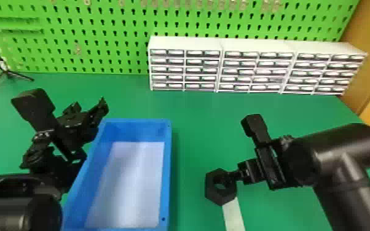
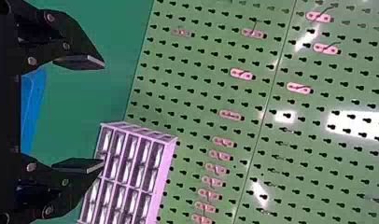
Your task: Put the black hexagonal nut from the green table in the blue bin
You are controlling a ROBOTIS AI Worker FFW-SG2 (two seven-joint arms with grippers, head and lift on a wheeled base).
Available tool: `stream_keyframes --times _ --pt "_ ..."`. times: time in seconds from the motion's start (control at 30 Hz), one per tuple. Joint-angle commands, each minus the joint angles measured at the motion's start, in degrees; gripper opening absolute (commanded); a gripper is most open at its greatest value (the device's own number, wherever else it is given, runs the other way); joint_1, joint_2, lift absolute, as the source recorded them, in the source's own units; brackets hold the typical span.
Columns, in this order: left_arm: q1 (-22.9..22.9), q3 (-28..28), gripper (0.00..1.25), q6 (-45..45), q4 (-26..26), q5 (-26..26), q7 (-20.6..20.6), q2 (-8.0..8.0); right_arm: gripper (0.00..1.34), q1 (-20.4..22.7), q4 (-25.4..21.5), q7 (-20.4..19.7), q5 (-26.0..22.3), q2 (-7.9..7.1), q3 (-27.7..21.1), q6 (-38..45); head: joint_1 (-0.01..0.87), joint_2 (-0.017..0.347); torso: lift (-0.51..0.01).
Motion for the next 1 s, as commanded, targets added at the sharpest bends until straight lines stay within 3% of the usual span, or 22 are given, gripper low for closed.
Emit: stream_keyframes --times 0.0,0.97 --pt "-0.07 -0.04 0.75 0.00 0.11 0.01 0.00 0.00 0.87 -0.41 0.91 0.00 0.01 -0.05 0.27 0.17 0.692 0.008 -0.097" --pt "-0.16 -0.04 0.75 0.00 0.29 0.10 -0.26 0.00 0.87 -1.11 4.69 0.00 0.19 -0.67 1.41 0.17 0.692 0.008 -0.097"
